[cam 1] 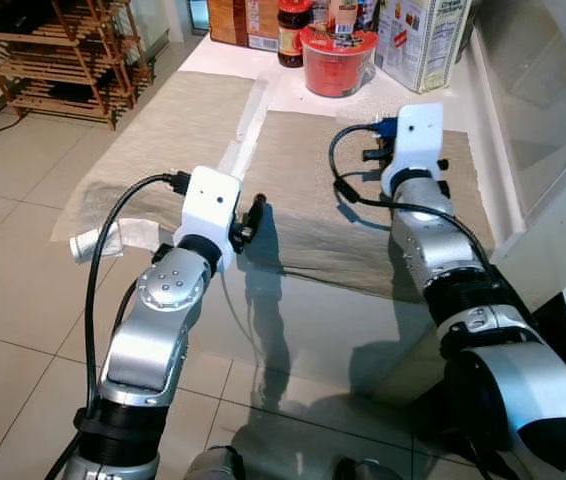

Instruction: Setting the table

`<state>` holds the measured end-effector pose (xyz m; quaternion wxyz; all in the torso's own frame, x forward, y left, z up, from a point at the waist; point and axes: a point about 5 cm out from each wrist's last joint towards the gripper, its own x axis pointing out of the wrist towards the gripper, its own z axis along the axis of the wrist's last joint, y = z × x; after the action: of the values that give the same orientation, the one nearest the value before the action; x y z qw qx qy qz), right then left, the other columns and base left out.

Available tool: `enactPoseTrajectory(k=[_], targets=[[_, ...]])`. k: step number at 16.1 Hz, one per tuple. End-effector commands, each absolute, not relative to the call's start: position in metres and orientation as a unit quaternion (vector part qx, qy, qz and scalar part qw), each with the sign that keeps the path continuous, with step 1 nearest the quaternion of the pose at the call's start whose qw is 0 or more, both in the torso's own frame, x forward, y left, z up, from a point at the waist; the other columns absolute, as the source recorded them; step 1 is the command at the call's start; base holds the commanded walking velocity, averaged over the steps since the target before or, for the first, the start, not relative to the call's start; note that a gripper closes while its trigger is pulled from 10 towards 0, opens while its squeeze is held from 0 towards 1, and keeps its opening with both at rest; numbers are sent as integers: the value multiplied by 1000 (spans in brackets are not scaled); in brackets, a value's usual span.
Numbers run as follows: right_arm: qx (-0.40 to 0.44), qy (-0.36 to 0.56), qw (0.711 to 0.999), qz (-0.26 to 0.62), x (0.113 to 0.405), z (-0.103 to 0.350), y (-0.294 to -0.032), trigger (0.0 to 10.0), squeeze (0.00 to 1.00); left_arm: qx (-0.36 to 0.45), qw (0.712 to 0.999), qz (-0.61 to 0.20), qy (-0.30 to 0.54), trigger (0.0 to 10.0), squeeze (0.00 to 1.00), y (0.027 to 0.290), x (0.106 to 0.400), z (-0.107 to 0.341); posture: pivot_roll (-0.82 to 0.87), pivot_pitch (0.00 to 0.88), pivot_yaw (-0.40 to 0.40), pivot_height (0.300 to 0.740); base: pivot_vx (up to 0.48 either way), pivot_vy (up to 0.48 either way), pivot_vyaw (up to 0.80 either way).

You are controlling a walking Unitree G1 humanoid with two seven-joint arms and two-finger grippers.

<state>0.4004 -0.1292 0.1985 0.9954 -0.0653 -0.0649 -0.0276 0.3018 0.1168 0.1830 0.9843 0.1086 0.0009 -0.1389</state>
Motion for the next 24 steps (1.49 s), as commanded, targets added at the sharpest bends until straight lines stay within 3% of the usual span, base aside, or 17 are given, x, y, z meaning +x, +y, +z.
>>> enactPoseTrajectory(k=[1, 13, 16, 19, 23, 24], targets=[[-60, -62, 996, -38, 401, 201, -133, 10000, 1000, 113, 984, -140, -11, 10000, 0, 114, 304, 188, 102, 74, 28, 740, 0, 0, 0], [-77, -79, 993, -34, 403, 213, -139, 10000, 1000, 108, 979, -171, -9, 10000, 0, 115, 298, 178, 99, 73, 26, 740, 0, 0, 0], [-91, -73, 993, -35, 404, 209, -143, 10000, 1000, 121, 967, -222, 15, 10000, 0, 131, 276, 154, 108, 90, 19, 740, 0, 0, 0], [-98, -75, 992, -32, 404, 206, -146, 10000, 1000, 117, 971, -207, -23, 10000, 0, 146, 275, 158, 119, 86, 15, 740, 0, 0, 0], [-89, -55, 994, -43, 406, 203, -146, 10000, 1000, 126, 963, -232, -54, 10000, 0, 140, 269, 165, 120, 73, 16, 740, 0, 0, 0], [-74, -47, 995, -47, 407, 205, -146, 10000, 0, 126, 963, -231, -56, 10000, 0, 139, 270, 165, 118, 71, 15, 740, 0, 0, 0]])
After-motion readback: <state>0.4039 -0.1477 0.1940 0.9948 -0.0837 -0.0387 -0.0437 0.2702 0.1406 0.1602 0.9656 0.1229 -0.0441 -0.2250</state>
